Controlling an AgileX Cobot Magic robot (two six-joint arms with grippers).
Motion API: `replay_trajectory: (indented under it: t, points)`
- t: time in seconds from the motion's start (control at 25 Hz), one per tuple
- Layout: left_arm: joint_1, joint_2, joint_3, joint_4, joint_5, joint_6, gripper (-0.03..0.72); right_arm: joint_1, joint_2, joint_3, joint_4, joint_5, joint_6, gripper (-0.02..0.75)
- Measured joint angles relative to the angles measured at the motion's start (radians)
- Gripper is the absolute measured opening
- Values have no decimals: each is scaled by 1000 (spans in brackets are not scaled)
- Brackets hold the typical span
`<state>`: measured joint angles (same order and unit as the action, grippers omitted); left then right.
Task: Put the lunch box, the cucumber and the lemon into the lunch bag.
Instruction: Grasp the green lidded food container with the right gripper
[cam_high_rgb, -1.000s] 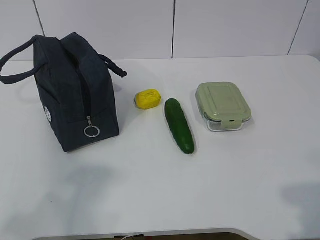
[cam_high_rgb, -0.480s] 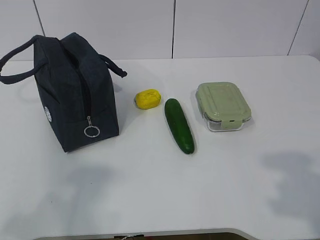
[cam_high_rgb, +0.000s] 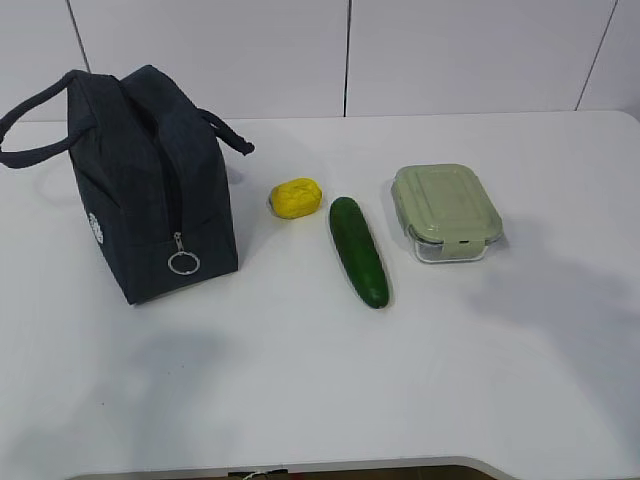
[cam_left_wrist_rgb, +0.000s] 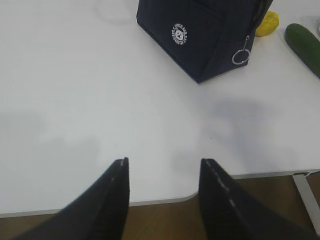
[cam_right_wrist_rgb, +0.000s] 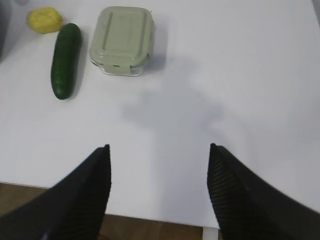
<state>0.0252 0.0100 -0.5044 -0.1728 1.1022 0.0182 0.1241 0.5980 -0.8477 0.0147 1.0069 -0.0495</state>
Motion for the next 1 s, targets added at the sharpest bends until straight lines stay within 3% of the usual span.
replay_trajectory:
  t: [0.64,1.0]
  points:
    - [0,0,0,0,0,0,329,0,430,-313,330,-4,-230,491]
    - [0,0,0,0,0,0,329,0,636,-479,435,69,-328,491]
